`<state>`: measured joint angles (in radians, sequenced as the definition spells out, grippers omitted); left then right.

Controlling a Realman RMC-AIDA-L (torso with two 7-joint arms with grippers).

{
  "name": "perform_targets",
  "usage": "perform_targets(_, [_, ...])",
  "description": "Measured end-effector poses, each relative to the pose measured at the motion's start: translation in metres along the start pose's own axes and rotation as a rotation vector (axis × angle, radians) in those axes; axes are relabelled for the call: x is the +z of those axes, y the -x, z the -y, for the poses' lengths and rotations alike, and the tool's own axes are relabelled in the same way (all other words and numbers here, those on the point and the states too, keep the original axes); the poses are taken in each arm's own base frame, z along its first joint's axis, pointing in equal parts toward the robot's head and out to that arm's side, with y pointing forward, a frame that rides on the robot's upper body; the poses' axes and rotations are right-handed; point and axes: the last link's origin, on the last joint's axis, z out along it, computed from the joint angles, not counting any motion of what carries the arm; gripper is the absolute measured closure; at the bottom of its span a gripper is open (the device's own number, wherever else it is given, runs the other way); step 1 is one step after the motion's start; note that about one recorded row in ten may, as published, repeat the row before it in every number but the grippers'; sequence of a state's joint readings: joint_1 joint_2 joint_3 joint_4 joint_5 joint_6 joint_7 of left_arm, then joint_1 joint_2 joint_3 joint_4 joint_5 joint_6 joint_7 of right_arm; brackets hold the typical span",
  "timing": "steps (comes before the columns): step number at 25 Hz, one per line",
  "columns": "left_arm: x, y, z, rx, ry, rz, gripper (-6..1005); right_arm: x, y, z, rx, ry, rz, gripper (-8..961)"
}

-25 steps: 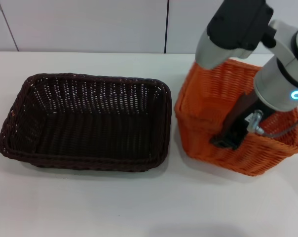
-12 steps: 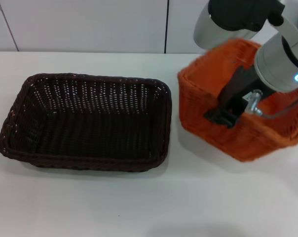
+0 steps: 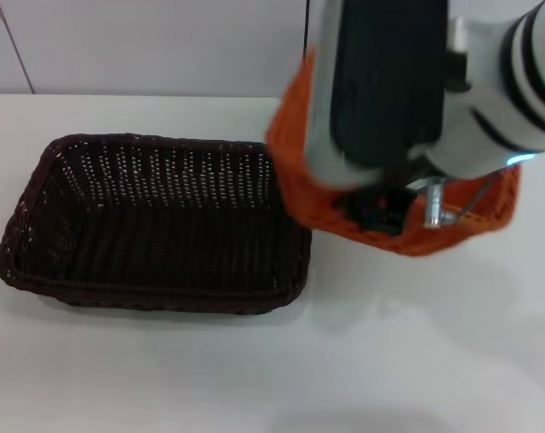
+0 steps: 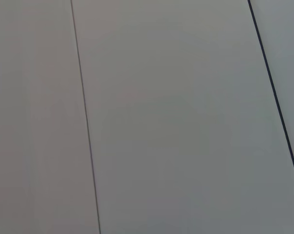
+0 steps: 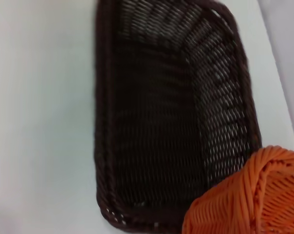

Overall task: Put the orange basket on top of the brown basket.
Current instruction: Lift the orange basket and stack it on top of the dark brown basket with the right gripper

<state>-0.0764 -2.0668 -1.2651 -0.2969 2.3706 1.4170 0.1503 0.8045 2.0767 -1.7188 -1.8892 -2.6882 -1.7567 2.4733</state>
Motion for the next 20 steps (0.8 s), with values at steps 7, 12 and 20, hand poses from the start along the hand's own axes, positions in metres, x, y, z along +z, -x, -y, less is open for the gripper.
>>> perform_targets(7, [-0.003, 0.002, -0.002, -0.015, -0.001, 0.016, 234, -0.001, 0.015, -0.020, -0.394, -0.057, 0.029, 786])
perform_targets(12, [-0.004, 0.003, -0.005, -0.021, 0.008, 0.022, 234, -0.002, 0.021, -0.033, -0.639, -0.110, 0.074, 787])
perform_targets(20, [-0.004, 0.003, -0.010, -0.037, 0.016, 0.029, 234, 0.022, 0.013, -0.054, -0.870, -0.094, 0.091, 787])
